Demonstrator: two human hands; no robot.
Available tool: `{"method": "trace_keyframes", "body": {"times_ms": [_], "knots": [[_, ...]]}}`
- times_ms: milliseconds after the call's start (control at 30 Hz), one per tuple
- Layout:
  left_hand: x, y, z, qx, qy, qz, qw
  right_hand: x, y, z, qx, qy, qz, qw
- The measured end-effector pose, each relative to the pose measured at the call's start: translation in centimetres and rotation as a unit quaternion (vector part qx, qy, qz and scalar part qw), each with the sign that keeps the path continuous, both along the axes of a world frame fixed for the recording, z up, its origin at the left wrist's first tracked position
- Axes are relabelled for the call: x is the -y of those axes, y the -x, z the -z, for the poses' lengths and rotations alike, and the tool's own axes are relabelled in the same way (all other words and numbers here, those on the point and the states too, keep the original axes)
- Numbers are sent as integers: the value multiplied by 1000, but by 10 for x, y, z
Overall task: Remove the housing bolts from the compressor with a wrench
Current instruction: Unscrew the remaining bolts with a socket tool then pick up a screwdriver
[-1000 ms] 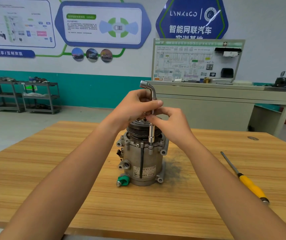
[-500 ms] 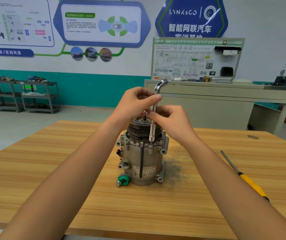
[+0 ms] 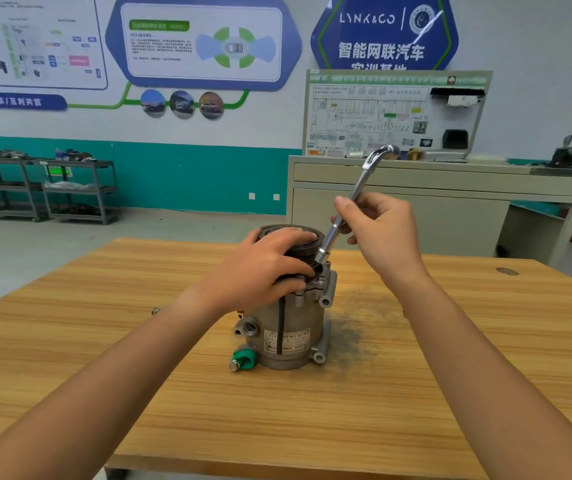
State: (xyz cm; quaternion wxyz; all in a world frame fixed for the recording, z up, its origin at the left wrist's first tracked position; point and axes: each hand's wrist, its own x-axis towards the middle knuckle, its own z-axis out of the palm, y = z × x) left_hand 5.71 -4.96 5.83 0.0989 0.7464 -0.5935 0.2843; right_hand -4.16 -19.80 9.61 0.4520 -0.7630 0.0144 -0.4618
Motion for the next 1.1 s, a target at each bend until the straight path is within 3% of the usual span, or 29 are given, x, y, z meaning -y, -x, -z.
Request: {"method": "trace_keyframes", "body": {"times_ms": [67, 133, 200, 267, 400, 500, 567, 633, 700, 833, 1000, 1100], "knots": [[2, -2, 0, -7, 5, 6, 1000, 1, 0, 4, -18, 21, 16, 999], [2, -2, -1, -83, 55, 38, 994, 3, -1, 7, -24, 26, 23, 999], [0, 2, -9, -219, 134, 68, 964, 4, -2, 9, -29, 20, 20, 999], [-3, 3, -17, -302, 217, 67, 926, 3, -2, 12, -38, 22, 18, 999], [-26, 1, -16, -377, 336, 31, 863, 3, 0, 12, -55, 37, 23, 998], [-57, -12, 6, -454, 338, -29, 824, 6, 2, 8, -60, 51, 37, 996], [-85, -24, 29, -548, 317, -63, 771, 8, 3, 6, -58, 52, 40, 996], [-110, -35, 56, -632, 337, -94, 691, 10, 3, 6, -61, 54, 42, 996], [-130, -42, 81, -649, 377, -141, 645, 11, 2, 8, -64, 55, 43, 996], [-160, -46, 111, -582, 413, -249, 654, 8, -2, 10, -64, 50, 37, 996], [-188, -41, 123, -456, 307, -358, 755, 7, -4, 16, -55, 44, 35, 997], [-185, -39, 127, -411, 280, -363, 788, 7, -5, 16, -54, 43, 44, 997]]}}
